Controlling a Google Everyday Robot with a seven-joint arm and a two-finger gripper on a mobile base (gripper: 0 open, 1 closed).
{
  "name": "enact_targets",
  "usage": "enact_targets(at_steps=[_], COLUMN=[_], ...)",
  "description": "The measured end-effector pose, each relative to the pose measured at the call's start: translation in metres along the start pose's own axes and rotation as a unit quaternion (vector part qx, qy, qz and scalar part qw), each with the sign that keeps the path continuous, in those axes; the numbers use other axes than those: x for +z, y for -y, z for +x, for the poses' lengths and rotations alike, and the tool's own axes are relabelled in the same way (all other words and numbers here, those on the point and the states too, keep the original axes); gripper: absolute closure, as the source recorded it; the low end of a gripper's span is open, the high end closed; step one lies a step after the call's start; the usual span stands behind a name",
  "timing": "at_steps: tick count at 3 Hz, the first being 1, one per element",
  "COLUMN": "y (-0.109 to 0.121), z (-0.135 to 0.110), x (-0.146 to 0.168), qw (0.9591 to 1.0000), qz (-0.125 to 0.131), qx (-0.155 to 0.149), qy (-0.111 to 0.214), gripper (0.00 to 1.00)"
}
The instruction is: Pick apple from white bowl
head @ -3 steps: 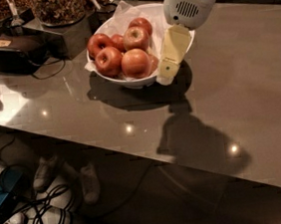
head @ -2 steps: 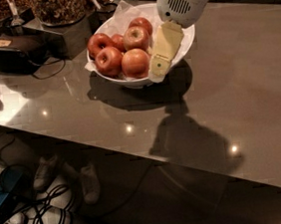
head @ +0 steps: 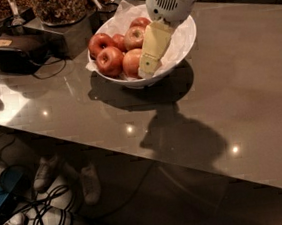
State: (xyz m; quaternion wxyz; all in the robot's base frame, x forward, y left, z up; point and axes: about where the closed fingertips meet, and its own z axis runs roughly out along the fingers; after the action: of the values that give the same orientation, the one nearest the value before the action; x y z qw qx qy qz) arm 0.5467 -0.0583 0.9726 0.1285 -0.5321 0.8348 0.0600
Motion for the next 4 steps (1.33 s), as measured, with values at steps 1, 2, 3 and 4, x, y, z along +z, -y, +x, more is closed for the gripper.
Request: enact_targets(at_steps=[1,2,3,4], y=[0.002,0.005,0.01,0.014], z=[-0.011,-0.024,-0.031,-0.035], x=[0.008,0.018,0.029,0.036], qw=[0.9999,0.9998,0.9995,0.9994], qz=[-0.011,-0.016,-0.024,-0.026], qx=[0.001,-0.007,-0.004,-0.001], qy=[-0.005,-0.012,-0.019,-0.022], gripper=[0.14,0.14,0.2,0.25])
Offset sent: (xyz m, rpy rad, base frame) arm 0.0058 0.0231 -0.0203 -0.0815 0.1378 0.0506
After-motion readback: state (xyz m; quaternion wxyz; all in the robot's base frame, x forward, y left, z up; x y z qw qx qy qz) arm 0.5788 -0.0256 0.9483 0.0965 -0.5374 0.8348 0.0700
